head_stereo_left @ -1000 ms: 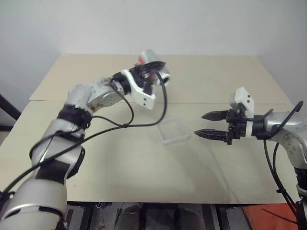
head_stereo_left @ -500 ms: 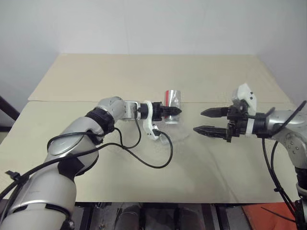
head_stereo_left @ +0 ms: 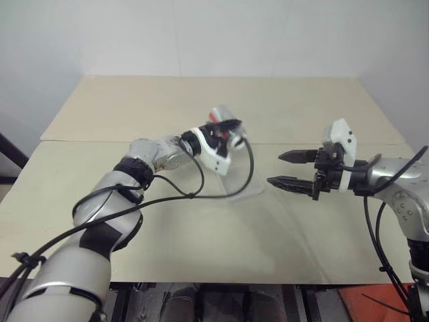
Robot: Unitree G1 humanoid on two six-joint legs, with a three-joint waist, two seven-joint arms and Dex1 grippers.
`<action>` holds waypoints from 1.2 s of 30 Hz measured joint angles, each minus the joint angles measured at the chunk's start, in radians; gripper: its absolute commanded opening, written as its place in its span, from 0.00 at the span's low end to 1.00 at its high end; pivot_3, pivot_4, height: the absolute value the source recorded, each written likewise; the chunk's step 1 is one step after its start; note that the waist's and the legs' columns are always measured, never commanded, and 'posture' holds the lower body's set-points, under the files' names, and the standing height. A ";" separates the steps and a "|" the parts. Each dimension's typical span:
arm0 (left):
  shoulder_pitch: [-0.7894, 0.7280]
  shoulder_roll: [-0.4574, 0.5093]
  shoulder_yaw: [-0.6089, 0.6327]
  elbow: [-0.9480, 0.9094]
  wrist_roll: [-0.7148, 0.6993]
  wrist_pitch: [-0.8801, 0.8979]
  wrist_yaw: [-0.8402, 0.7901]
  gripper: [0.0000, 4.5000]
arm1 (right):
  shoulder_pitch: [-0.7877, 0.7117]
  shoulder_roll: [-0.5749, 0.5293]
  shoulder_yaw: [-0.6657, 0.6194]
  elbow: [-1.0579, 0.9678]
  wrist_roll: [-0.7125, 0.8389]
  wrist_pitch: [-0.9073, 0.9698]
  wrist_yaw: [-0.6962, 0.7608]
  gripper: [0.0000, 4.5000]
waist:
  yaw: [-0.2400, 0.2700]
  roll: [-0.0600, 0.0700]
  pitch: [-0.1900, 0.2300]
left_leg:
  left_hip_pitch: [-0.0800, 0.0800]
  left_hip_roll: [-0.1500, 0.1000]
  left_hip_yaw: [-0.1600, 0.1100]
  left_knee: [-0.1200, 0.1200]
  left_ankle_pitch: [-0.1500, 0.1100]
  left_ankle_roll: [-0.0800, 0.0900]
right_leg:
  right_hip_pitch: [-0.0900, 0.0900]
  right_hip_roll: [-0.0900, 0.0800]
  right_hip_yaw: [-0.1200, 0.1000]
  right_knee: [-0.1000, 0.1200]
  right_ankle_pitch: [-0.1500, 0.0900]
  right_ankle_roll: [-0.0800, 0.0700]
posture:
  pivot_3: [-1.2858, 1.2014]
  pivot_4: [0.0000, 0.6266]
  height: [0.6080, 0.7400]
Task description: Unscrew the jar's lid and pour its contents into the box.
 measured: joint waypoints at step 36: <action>-0.073 0.198 -0.164 -0.336 0.249 0.175 0.123 0.43 | 0.013 0.012 -0.002 -0.005 0.000 -0.018 -0.028 0.98 | 0.007 0.001 0.000 | 0.005 -0.003 -0.002 -0.003 0.000 0.000 | 0.005 0.000 0.002 -0.002 0.001 0.000 | 0.52 0.24 1.00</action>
